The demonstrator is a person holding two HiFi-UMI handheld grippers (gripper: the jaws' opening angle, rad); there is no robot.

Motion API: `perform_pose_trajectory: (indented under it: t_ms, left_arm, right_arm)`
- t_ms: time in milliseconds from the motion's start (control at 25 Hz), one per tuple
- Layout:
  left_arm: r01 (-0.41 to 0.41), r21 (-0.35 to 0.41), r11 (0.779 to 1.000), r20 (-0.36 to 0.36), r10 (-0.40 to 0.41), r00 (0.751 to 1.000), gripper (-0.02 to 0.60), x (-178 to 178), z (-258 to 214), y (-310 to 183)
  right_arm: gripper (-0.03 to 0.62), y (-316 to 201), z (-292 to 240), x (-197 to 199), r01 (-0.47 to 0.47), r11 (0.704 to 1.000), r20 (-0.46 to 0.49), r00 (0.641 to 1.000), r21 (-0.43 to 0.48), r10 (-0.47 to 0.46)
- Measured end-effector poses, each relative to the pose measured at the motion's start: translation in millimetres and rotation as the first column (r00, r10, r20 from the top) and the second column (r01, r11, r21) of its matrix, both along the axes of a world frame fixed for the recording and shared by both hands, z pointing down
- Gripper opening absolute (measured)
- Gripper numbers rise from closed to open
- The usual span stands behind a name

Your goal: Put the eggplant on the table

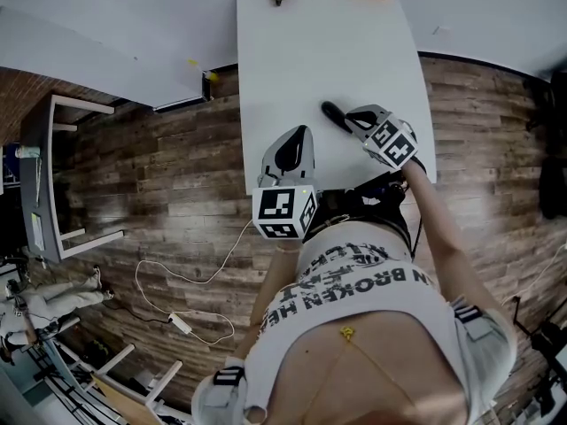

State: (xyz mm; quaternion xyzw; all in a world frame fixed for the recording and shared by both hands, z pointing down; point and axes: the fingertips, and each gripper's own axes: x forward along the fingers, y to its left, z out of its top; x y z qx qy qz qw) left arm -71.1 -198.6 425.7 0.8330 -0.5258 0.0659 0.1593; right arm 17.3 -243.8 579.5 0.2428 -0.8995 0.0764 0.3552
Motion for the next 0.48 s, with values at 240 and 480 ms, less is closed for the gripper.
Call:
perform_pose_trajectory:
  t_ms: [240,480]
  left_arm:
    - [-0.018,-0.002,1.0,-0.003,0.018,1.0,0.006,0.8,0.1,-4.2]
    - [-0.039,0.006,0.999,-0.007,0.039,0.999,0.006,14.8,0.7,-1.5]
  right_arm:
    - [0.012,8.2,-25.8,-5.9,-0.014,1.0,0.085,0.996,0.003,0.013]
    - [0.012,20.1,-55.8,-2.7,-0.03,0.998,0.161,0.987,0.055,0.021]
